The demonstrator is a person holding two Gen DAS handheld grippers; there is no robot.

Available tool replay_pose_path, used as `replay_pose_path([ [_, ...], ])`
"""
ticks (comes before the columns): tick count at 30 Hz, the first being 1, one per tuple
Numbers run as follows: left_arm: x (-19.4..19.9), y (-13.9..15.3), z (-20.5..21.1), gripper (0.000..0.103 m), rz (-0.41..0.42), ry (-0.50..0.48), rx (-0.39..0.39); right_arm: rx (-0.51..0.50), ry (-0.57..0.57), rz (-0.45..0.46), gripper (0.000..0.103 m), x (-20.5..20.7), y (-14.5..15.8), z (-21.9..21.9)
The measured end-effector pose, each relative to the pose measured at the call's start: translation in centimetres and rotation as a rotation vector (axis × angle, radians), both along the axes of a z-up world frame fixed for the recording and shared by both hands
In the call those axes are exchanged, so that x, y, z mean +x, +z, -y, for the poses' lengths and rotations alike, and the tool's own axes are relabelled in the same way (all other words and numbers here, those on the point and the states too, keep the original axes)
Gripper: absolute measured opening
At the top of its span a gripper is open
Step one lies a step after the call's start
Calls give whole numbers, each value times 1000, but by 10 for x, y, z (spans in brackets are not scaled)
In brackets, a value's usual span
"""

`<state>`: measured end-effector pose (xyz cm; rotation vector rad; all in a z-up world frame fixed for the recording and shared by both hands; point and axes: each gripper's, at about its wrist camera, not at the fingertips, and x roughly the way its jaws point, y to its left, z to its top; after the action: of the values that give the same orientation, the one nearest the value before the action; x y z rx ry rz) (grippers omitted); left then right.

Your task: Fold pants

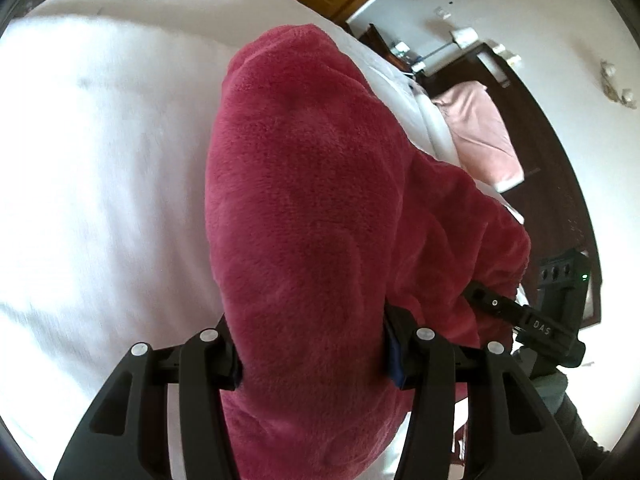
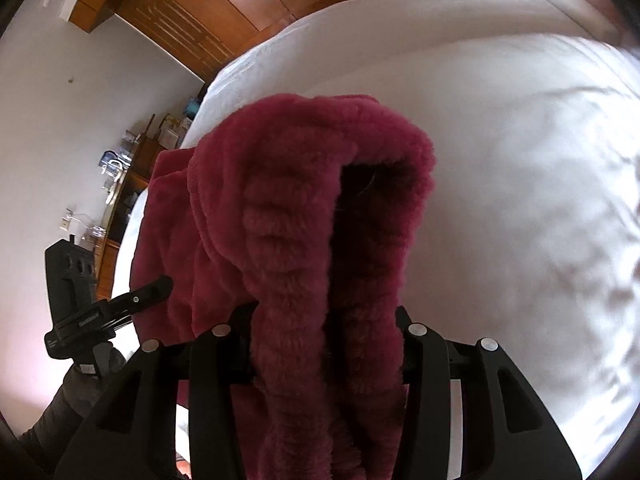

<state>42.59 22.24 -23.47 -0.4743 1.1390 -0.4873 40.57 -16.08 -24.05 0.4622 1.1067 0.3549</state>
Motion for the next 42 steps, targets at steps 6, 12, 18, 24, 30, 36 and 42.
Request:
replay_pose_path([
  [6,34,-27,4,54,-20,19,45,-72,-11,-59,46,38,-30,-8],
  [12,31,-37,-1,75,-17,20,95,-47,-48,-126,57,46,-52,-9],
  [18,26,-16,3,75,35,10,212,-36,-103,-106,59,48,-30,-14],
  [24,-10,10,1,75,137,1,348,-169,-186,44,59,17,25,-6],
  [30,-41,5,18,75,164,-14,514,-196,-35,164,59,-7,56,-54],
  [36,-51,-14,17,75,124,3,548,-265,5,100,59,0,23,-72],
  [42,-56,-18,15,75,126,5,556,-313,-47,38,59,13,-13,-67],
])
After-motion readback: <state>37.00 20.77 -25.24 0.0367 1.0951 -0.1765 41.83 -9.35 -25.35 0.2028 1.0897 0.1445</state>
